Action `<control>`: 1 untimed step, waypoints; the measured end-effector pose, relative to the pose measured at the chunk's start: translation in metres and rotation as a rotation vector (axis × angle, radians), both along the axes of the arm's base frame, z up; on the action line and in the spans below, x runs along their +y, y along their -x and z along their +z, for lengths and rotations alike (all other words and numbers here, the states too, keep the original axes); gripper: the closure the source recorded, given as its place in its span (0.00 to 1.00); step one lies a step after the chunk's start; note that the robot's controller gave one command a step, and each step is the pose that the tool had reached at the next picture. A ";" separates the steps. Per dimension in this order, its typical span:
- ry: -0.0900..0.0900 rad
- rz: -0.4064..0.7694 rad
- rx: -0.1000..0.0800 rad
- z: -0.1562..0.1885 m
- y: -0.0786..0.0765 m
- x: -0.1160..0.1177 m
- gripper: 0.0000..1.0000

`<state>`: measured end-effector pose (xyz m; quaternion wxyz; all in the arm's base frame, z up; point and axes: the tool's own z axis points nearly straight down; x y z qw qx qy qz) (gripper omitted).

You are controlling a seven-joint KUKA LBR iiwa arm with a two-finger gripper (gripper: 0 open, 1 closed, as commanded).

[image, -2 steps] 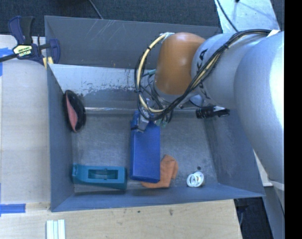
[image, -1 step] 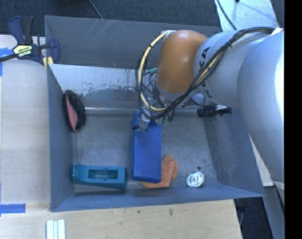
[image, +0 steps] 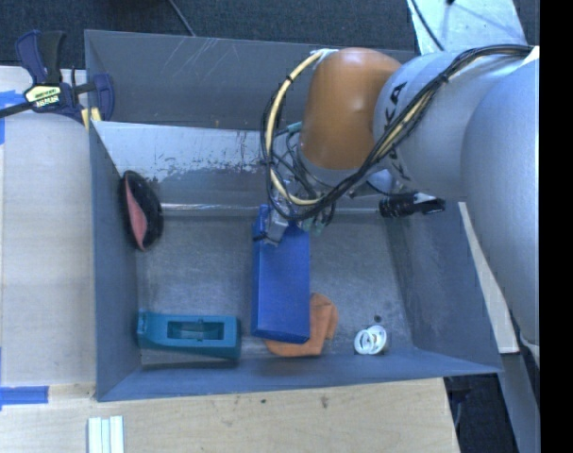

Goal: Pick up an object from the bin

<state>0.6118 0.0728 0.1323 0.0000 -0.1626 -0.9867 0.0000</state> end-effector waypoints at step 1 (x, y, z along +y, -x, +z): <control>0.000 0.000 -0.003 0.013 -0.001 0.000 1.00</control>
Offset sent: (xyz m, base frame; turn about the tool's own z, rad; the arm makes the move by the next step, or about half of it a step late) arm 0.0000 -0.0001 0.0220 0.0000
